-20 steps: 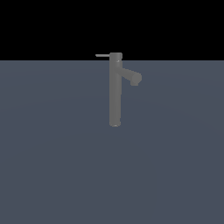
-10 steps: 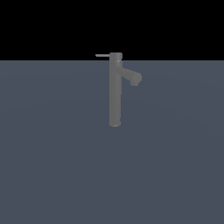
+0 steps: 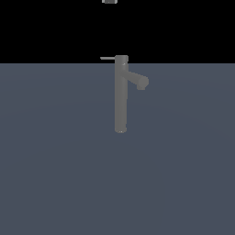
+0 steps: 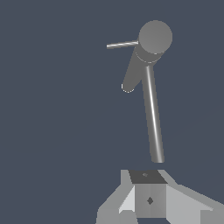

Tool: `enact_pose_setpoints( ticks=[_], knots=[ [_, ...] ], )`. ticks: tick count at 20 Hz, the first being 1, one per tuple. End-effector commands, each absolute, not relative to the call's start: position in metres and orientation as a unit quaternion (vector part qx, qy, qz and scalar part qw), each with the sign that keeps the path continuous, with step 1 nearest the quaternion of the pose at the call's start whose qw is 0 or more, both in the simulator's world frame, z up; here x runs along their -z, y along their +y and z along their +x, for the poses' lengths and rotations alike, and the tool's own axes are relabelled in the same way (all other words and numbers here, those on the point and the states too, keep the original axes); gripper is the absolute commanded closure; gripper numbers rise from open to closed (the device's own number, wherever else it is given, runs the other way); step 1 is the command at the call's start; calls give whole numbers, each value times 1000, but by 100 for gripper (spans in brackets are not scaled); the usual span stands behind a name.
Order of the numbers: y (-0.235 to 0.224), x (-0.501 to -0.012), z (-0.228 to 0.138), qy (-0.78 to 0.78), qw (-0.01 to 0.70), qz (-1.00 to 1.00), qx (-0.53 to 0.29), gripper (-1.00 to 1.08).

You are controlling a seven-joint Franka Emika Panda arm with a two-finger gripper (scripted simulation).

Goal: Turn on the faucet by rotating a designated handle.

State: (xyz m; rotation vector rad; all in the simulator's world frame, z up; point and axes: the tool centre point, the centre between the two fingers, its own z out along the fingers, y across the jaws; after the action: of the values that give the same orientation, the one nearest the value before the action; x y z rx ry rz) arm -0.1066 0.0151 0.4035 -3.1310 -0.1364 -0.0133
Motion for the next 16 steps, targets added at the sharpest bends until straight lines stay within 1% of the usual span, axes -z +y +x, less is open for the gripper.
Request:
enact_pose_setpoints(
  ticks=[1, 16],
  knots=[
    [17, -392, -87, -50, 3, -999, 4, 108],
    [31, -329, 24, -84, 1, -996, 1, 108]
  ],
)
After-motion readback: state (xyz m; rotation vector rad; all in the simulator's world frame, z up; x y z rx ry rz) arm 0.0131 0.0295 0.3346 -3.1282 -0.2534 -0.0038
